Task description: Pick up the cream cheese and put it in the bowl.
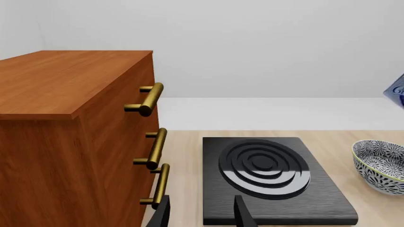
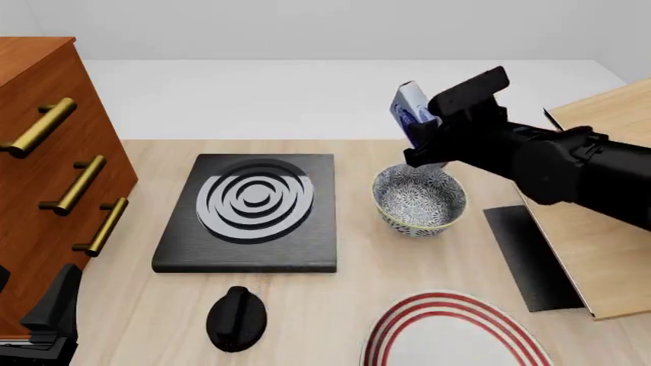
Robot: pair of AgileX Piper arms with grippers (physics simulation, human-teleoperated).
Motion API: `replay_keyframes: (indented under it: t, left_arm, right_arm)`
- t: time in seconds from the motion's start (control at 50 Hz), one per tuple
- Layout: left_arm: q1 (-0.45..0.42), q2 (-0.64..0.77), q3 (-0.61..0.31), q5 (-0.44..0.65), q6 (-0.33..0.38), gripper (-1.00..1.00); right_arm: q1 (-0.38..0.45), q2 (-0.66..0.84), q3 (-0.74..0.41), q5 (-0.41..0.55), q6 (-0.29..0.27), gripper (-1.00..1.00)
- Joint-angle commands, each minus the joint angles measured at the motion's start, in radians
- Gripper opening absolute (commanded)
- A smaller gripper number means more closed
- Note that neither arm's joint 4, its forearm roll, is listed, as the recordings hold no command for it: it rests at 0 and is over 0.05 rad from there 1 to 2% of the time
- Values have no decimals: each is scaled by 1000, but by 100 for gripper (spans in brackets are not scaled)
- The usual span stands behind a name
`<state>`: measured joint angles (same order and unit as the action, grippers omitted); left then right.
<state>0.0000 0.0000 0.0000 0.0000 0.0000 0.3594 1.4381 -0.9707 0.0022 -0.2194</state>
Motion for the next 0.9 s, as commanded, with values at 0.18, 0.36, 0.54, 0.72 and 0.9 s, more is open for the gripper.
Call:
replay_keyframes:
  t: [0.18, 0.36, 0.54, 0.72, 0.9]
  left_arm:
    - [0, 0, 0, 0, 0, 100]
    - [0, 0, 0, 0, 0, 100]
    - [0, 0, 0, 0, 0, 100]
    - [0, 0, 0, 0, 0, 100]
    - [0, 0, 0, 0, 0, 100]
  right_arm:
    - [-88, 118, -16, -111, 31, -100]
    - [-100, 156, 10, -177, 46, -100]
    - [-103, 200, 23, -213, 45, -100]
    - [-102, 237, 26, -243, 56, -100]
    - [-101, 263, 30, -263, 62, -100]
